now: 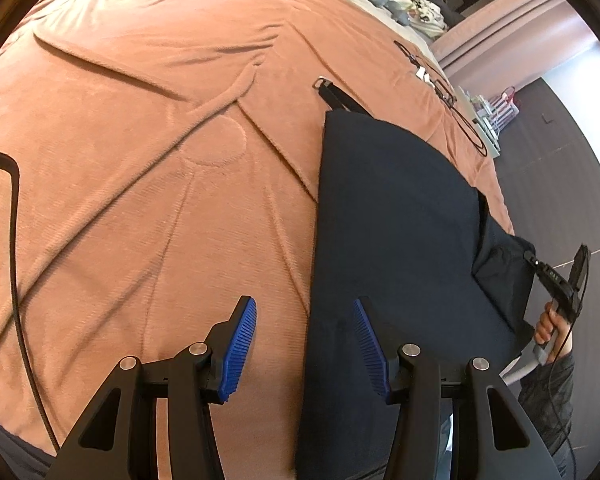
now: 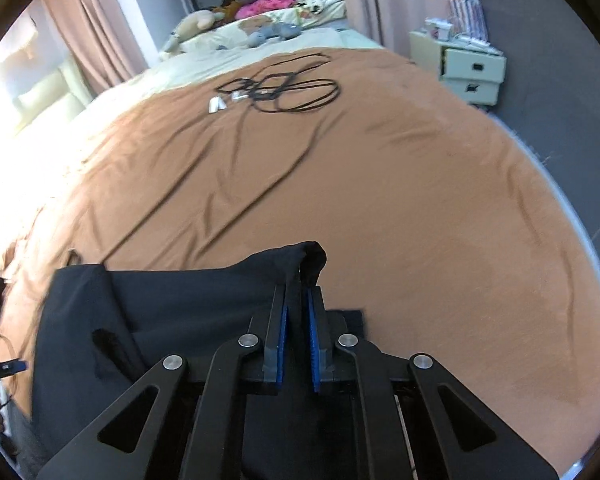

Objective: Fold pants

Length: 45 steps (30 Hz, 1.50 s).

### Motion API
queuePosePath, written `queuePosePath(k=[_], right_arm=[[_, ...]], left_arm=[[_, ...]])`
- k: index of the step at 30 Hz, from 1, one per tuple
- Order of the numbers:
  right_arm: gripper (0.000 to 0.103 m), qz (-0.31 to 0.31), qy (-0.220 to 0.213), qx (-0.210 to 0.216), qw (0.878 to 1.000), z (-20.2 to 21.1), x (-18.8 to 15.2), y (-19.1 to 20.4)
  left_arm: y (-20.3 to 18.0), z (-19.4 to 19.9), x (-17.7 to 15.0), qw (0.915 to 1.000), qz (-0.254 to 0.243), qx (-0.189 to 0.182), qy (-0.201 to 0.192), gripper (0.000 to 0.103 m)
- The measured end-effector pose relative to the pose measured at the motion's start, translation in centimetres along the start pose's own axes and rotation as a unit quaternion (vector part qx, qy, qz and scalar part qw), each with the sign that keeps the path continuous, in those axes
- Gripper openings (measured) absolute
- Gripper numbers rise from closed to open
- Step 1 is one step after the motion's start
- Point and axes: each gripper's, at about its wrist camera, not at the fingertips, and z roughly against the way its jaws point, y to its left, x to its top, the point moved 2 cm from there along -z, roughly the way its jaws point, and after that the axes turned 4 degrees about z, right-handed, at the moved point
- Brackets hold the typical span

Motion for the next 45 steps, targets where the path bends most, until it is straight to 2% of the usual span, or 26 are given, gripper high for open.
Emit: queuePosePath(k=[5,7,8,9,11,13,16,22,30,33,38,40,42,44,45], right_arm=[[0.009,-0.004,0.042,-0.034,0.999,-2.0,0.0,0.8],[0.014,-0.002,0.042,-0.052,0.998,-1.6,-0.2,1.1],[0.026,-0.003,0.037,-0.052,0.998,-1.2,-0.1,1.2],[0.047,-0.005,0.033,-0.051,0.998,-0.8,-0.1,1.3],[0.068,-0.003,0.013,-0.051,0.999,0.4,0.1,1.5],[0.068,0.006,0.002,-0.043,0.999,1.2,0.0,2.2],[0.068,0.037,-0.004,-0.001,0.999,1.8,-0.6,4.3],[0.068,0.113,0.013,0.062,0.992,1.1,-1.9,9.3],[0.062,0.169,0.041,0.109,0.979,-1.5,-2.6,12.8],[0.057,0.188,0.05,0.122,0.973,-2.2,-2.0,12.5],[0.052,0.22,0.074,0.106,0.967,-4.1,-2.1,13.2],[0.041,0.231,0.089,0.105,0.963,-4.7,-2.3,13.7],[0.015,0.24,0.102,0.099,0.96,-5.0,-2.7,14.2],[0.003,0.247,0.103,0.091,0.959,-4.8,-2.3,14.4],[0.002,0.243,0.094,0.087,0.962,-4.4,-1.9,14.3]], left_arm=[[-0.1,-0.3,0.0,1.0,-0.002,0.001,0.004,0.053],[-0.2,-0.1,0.1,1.0,-0.003,0.001,0.002,0.053],[-0.1,-0.1,0.1,1.0,-0.003,0.001,0.001,0.053],[0.0,0.0,0.1,1.0,-0.003,0.001,0.0,0.053],[0.1,0.0,0.1,1.0,0.0,-0.001,0.0,0.053],[0.1,0.1,0.1,1.0,0.002,-0.003,0.0,0.053],[0.1,0.1,0.0,1.0,0.003,-0.006,0.0,0.053],[0.1,0.2,-0.3,1.0,0.002,-0.002,0.0,0.053],[0.5,0.3,-0.4,1.0,0.007,0.004,-0.004,0.053],[0.5,0.2,-0.4,1.0,0.006,0.005,-0.002,0.053],[0.5,0.1,-0.3,1.0,0.005,0.002,-0.001,0.053],[0.5,0.0,-0.3,1.0,0.004,-0.001,0.0,0.053],[0.4,-0.1,-0.3,1.0,0.004,-0.003,0.001,0.053],[0.4,-0.1,-0.4,1.0,0.004,-0.005,0.001,0.053],[0.4,0.0,-0.4,1.0,0.004,-0.006,0.001,0.053]])
